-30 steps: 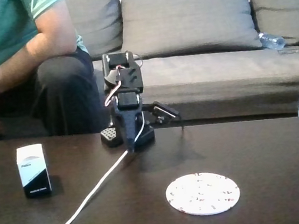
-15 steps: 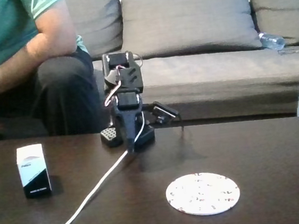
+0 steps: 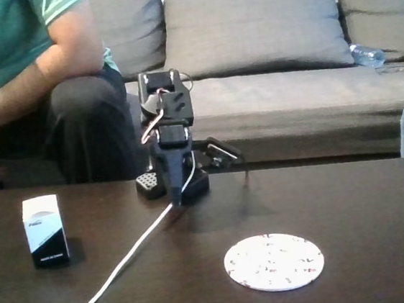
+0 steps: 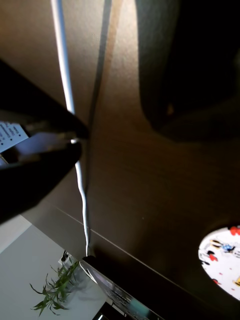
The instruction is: Grasp a servo box and put it on the zirlivani.
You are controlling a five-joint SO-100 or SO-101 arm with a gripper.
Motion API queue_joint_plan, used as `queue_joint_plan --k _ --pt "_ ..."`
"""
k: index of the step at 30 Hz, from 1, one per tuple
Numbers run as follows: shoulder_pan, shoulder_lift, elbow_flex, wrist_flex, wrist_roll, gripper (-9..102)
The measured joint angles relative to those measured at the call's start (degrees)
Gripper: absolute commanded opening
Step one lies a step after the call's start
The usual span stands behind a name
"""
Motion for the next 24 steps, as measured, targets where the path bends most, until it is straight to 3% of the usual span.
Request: queue_joint_plan --k 6,13,20,24 --pt "0.09 -0.79 -8.88 4.39 6.15 1" --pt "1.32 -16.70 -46.49 10.37 13.54 2" --pt "17.05 -54.67 -81.56 22.59 19.34 0" --pt "31.03 -66.45 -88.24 24.61 19.69 0"
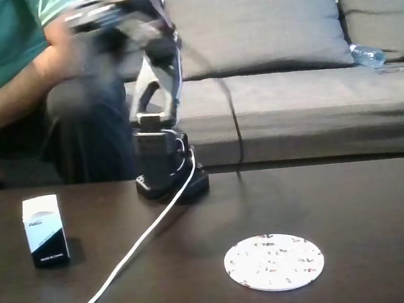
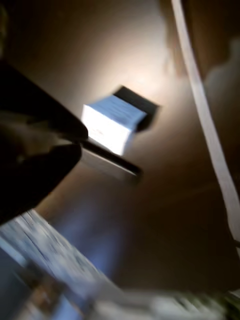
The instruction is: Grasp a servo box and put it on the zirlivani.
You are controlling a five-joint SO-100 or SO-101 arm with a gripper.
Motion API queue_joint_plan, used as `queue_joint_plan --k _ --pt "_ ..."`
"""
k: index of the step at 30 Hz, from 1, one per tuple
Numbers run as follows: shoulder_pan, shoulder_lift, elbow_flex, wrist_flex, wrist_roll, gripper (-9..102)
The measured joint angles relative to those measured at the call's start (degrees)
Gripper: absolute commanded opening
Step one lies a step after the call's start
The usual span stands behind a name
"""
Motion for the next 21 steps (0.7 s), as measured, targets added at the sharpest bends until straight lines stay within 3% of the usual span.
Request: queue_joint_plan --k 9,15,21 --pt "29.00 -13.10 2.11 0.62 -2.81 0" --pt "31.82 -16.35 4.22 -2.29 -6.33 14" --pt "30.15 -16.61 4.57 -7.56 -7.29 15"
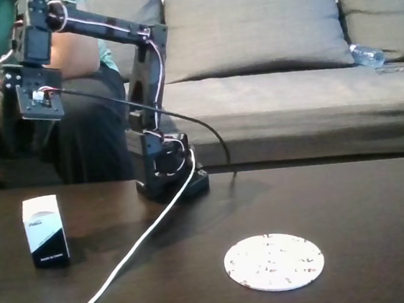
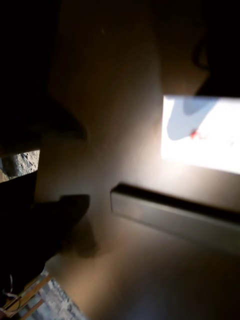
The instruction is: Grasp a servo box and put it on the zirlivani.
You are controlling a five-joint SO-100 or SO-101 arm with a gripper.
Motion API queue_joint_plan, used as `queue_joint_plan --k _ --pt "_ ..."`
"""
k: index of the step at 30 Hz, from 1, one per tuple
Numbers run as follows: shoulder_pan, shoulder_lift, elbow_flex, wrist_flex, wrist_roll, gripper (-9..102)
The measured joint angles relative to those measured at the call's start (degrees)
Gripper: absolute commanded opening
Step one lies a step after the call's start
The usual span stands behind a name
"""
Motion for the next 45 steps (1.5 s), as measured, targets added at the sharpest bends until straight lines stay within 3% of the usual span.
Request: queue_joint_plan --k 6,13,27,34,45 --pt "0.00 0.00 0.35 -5.19 0.97 15" --pt "2.55 0.00 0.35 -5.54 11.07 16" --pt "2.55 -1.05 -1.05 -2.37 6.50 16" --pt "-2.55 -1.05 5.71 -3.08 4.39 35" --pt "-6.50 -1.05 6.33 -3.96 6.77 37"
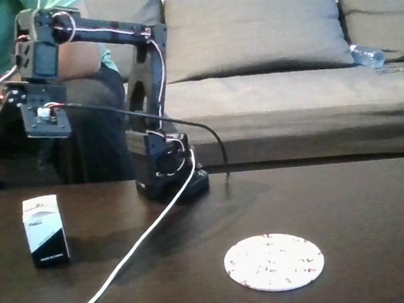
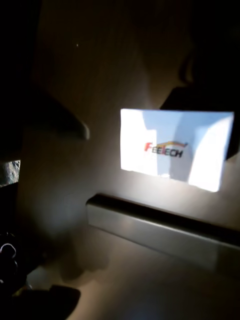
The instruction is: Grasp a servo box and put it on the zirlivani.
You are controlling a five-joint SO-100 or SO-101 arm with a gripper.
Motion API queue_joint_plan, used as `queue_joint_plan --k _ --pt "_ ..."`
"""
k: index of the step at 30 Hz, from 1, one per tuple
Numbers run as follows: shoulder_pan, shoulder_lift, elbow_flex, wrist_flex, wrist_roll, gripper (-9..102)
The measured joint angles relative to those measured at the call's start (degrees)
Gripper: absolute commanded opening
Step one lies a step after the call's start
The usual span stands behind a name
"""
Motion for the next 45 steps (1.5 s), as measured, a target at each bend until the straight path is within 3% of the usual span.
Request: queue_joint_plan --k 11,45 --pt "-0.26 0.00 13.10 -7.03 0.44 37" --pt "-0.79 1.05 18.90 -14.15 2.29 36"
